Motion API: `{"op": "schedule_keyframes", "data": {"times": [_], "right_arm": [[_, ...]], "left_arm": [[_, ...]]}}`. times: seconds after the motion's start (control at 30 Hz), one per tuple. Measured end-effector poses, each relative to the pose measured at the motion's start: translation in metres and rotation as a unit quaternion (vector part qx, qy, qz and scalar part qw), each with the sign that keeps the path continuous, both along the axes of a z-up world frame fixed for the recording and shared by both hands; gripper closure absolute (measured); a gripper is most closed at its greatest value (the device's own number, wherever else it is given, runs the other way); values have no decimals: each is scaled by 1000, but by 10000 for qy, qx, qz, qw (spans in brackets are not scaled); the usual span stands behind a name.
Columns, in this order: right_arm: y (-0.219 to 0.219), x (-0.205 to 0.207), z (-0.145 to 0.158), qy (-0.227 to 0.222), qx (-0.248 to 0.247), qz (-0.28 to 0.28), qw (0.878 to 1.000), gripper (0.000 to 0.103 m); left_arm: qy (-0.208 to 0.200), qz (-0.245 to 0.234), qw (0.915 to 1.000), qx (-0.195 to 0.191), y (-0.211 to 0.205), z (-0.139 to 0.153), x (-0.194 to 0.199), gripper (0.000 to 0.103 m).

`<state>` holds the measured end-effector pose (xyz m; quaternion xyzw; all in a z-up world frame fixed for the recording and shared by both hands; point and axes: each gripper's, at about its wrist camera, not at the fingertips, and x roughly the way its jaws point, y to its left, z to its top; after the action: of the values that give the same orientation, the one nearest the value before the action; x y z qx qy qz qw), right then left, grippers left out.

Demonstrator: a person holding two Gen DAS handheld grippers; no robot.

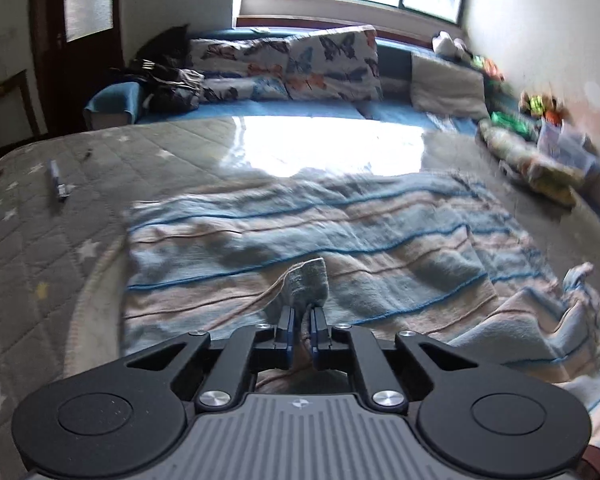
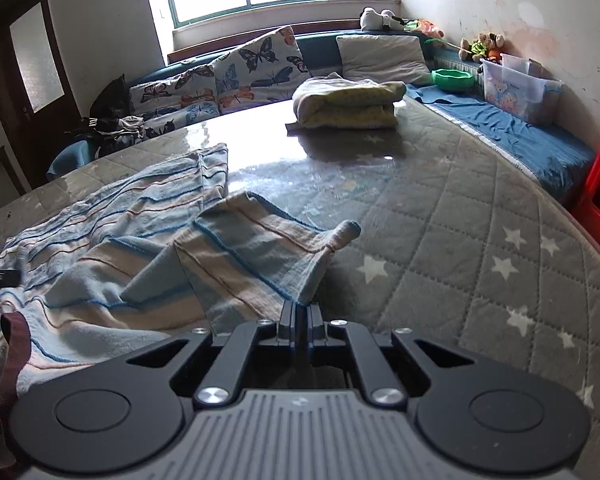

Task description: Fold clothes

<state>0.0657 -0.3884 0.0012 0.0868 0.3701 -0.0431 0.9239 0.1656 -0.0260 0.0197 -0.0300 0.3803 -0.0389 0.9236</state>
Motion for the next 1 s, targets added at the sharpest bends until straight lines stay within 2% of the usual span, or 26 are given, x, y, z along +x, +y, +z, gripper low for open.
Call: {"op": "schedule_keyframes", "data": {"times": [0.23,0.37,0.5,0.7,1.0], "right_arm": [[-4,0,-5,-8,60,-87,9999,96],[-4,0,-5,-11,59,-97,9999,96],[-4,-3,-6,-47,56,-108,9999,96],[-5,-12,-5,-123,10,-223,9997,97],[-10,-62,-4,-105,-18,-359,9993,98]], "left_arm": [[-389,440,9977,-344,46,25,-49,96],[-625,696,9946,-453,75,39,-85,96],[-697,1043,9910,-476,104,44,-122,96],[-402,1498,9871,-405,135,27,-169,97],[-112,1940,9802,-387,159,11,-190,97]]}}
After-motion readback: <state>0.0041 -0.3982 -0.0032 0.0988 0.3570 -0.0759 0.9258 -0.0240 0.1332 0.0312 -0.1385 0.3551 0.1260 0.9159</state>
